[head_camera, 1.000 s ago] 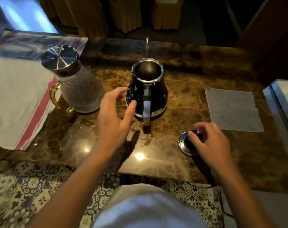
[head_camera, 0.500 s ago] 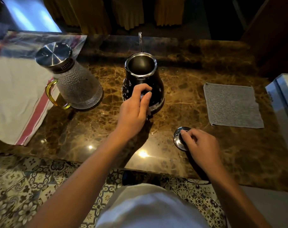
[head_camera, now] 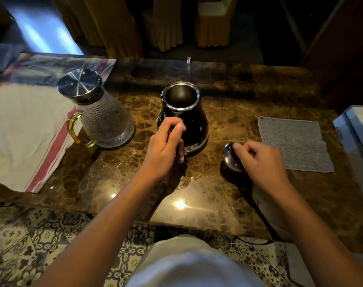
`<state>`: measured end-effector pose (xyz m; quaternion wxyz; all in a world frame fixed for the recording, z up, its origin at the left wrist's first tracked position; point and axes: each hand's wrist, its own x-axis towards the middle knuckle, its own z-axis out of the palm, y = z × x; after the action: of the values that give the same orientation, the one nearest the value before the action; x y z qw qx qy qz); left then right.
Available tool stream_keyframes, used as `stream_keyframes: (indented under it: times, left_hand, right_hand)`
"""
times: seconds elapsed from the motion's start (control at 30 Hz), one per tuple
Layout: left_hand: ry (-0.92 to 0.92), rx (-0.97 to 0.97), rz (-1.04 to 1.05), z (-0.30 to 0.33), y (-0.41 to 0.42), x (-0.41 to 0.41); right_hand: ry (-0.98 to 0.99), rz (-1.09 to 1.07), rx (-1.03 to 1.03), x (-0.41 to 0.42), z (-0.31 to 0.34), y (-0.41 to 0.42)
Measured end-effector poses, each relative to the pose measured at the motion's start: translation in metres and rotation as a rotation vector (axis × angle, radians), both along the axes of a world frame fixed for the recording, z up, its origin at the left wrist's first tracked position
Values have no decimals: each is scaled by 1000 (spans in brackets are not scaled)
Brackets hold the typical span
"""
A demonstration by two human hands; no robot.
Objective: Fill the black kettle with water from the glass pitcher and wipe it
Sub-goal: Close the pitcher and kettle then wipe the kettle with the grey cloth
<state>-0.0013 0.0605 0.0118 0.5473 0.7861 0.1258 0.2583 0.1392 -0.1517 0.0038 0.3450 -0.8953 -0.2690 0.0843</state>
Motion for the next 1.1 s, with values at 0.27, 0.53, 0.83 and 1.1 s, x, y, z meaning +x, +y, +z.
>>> stream_keyframes:
  times: [0.27,0.53,0.83,1.1]
  left_hand:
    - [-35,-102,32,1,-10,-3]
    - [-109,-194,237,-11,-21,-3]
    - [-75,-27,233,-17,-13,-2]
    - [-85,-48,181,-17,-10,1]
  right_hand:
    - [-122,125,334,6,94,69]
    - [-307,339,198,7,114,152]
    - [-406,515,-146,24,103,176]
    - [-309,588,-318,38,116,180]
